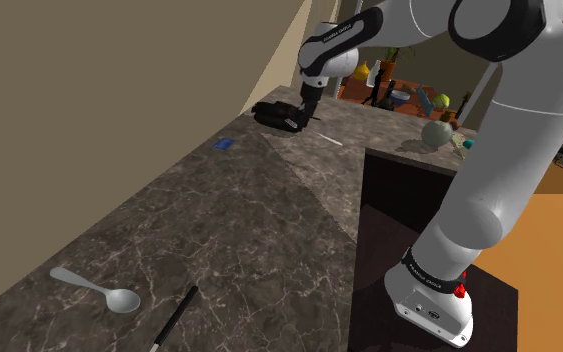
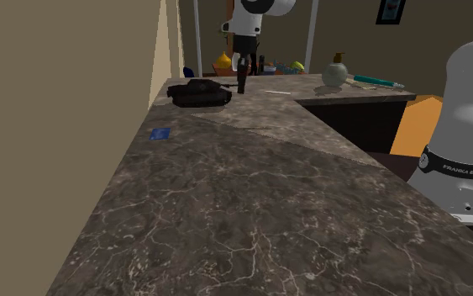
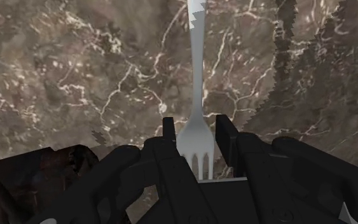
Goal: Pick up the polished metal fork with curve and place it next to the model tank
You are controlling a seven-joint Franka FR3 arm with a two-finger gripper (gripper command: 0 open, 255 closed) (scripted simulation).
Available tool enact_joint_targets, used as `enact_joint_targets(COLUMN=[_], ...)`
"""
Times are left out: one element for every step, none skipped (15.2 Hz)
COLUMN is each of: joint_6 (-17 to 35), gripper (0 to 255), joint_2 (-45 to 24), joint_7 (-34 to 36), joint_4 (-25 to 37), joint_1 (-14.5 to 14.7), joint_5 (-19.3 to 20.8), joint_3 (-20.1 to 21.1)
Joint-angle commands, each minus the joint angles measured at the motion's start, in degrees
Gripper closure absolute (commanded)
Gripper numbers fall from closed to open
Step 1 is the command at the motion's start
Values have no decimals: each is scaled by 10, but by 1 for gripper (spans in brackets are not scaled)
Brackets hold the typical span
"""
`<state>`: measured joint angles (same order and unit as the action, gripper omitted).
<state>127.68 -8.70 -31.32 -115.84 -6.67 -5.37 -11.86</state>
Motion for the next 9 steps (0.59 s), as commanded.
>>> enact_joint_targets(joint_6=[15,22,29,36,42,49,56,63,70], gripper=[255,255,255,255,255,255,255,255,255], joint_2=[-7,-11,-15,-19,-23,-27,-31,-36,-40], joint_7=[-3,-4,-5,-6,-8,-9,-10,-12,-13], joint_4=[-8,-11,-14,-17,-20,-23,-26,-28,-30], joint_1=[-1,-1,-1,-1,-1,-2,-2,-2,-3], joint_5=[-3,-4,-6,-7,-9,-11,-12,-14,-16], joint_3=[0,1,1,1,2,2,3,3,4])
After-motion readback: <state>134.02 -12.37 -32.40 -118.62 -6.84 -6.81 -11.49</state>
